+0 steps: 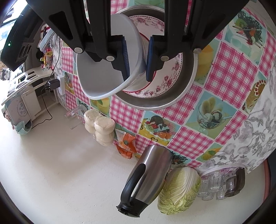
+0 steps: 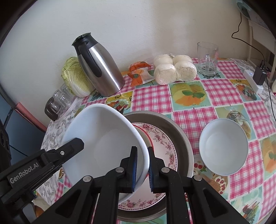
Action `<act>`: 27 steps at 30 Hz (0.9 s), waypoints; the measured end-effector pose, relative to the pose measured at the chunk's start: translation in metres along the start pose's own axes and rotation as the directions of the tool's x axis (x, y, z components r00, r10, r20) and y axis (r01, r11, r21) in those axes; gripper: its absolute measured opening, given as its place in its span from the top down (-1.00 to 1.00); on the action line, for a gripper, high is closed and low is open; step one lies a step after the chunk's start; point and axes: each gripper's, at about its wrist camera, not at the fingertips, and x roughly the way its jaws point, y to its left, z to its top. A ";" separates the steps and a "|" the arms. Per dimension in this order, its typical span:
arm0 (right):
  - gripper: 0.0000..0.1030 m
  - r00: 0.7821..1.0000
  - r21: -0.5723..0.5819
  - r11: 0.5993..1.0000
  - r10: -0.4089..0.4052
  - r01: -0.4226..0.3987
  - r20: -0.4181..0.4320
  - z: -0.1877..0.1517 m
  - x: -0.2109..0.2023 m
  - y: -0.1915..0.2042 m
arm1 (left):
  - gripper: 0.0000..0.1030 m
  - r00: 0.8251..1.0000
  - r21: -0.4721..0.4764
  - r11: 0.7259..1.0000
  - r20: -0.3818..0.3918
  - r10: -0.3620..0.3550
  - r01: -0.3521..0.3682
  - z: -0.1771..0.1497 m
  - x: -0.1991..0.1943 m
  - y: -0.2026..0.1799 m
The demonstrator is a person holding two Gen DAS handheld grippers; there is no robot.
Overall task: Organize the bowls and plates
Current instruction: 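Lower the white square bowl into the strawberry bowl with both tools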
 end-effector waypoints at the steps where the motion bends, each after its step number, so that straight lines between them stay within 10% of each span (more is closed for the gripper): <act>1: 0.72 1.000 0.002 1.000 -0.003 0.003 -0.001 0.000 0.001 0.000 | 0.66 1.000 -0.002 1.000 -0.001 0.000 0.000 0.000 0.000 0.001; 27: 0.02 1.000 -0.031 0.999 -0.021 0.022 0.013 -0.002 0.014 0.010 | 0.65 0.997 -0.082 0.996 -0.079 -0.023 0.017 0.001 0.026 0.021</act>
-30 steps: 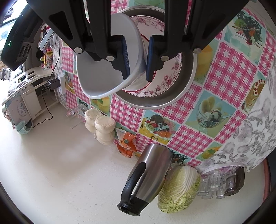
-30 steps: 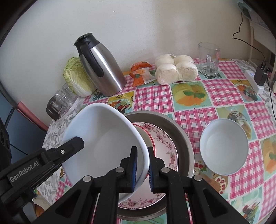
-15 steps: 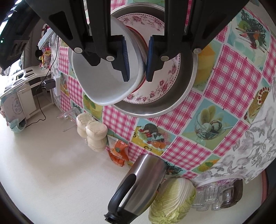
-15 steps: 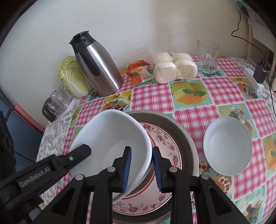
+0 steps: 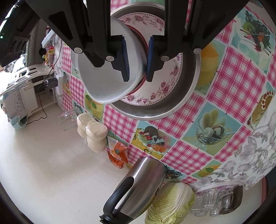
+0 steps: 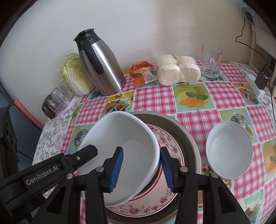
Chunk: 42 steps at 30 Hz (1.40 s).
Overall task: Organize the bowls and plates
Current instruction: 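Lower the white square bowl into the strawberry bowl with both tools, then open both tools to release the square bowl and pull back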
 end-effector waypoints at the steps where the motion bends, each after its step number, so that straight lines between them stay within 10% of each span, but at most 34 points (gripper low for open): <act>1: 0.02 1.000 0.004 1.000 0.003 -0.003 -0.001 0.000 0.000 -0.001 | 0.65 1.000 0.000 1.000 -0.002 0.002 -0.002 0.000 0.000 0.000; 32: 0.00 0.998 0.042 0.998 0.046 -0.047 0.034 0.010 -0.030 -0.012 | 0.49 0.998 0.016 1.000 0.063 -0.014 0.013 0.007 -0.033 -0.011; 42: -0.25 0.994 0.202 0.978 -0.074 0.056 0.083 0.022 -0.050 -0.092 | -0.23 0.988 0.151 0.988 0.155 0.004 -0.028 0.002 -0.056 -0.053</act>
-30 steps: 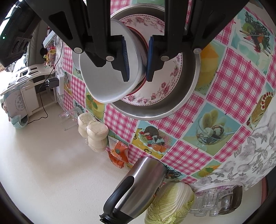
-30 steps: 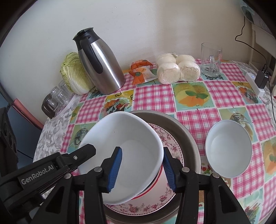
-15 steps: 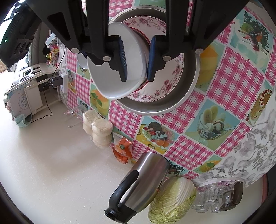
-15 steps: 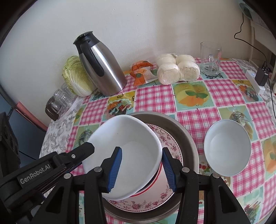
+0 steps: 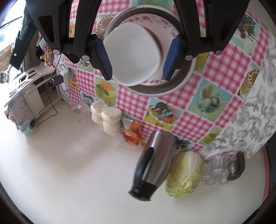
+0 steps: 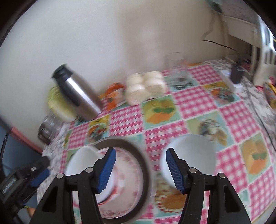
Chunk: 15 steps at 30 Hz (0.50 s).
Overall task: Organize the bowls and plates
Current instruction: 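Open both tools to release the square bowl and pull back, then close both tools on the white round bowl rim and lift it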
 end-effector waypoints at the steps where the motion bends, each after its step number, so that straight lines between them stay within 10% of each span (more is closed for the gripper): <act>1: -0.25 1.000 0.027 0.999 -0.026 0.026 0.003 0.003 0.000 -0.014 | -0.23 1.000 0.019 1.000 0.000 -0.011 0.011 -0.002 0.001 -0.009; 15: -0.25 0.976 0.133 0.976 -0.153 0.173 -0.153 -0.012 0.045 -0.134 | -0.23 0.978 0.235 0.964 -0.190 -0.080 0.125 -0.052 0.083 -0.134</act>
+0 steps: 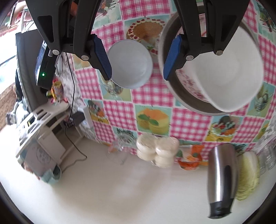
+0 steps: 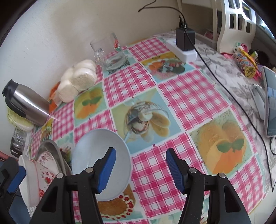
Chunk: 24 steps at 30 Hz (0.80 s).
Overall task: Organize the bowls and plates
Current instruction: 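Close both tools on the white round bowl rim and lift it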
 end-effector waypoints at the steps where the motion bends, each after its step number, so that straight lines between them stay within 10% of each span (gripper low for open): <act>1: -0.24 1.000 0.001 1.000 0.004 -0.004 -0.009 -0.002 0.004 -0.002 | -0.23 1.000 0.009 1.000 -0.008 -0.002 0.002 -0.002 0.006 -0.005; 8: 0.82 0.993 0.001 0.994 0.111 -0.111 -0.040 -0.009 0.028 -0.001 | -0.22 0.997 0.041 0.998 -0.064 0.039 -0.037 -0.010 0.050 -0.018; 14: 0.86 0.996 0.004 0.996 0.088 -0.088 -0.004 -0.004 0.027 -0.006 | -0.16 0.994 0.048 0.997 -0.085 0.069 -0.065 -0.013 0.073 -0.017; 24: 0.85 0.991 0.073 0.989 0.130 -0.129 -0.012 0.003 0.029 -0.034 | 0.65 0.986 0.075 0.994 -0.141 0.090 -0.080 -0.027 0.114 -0.024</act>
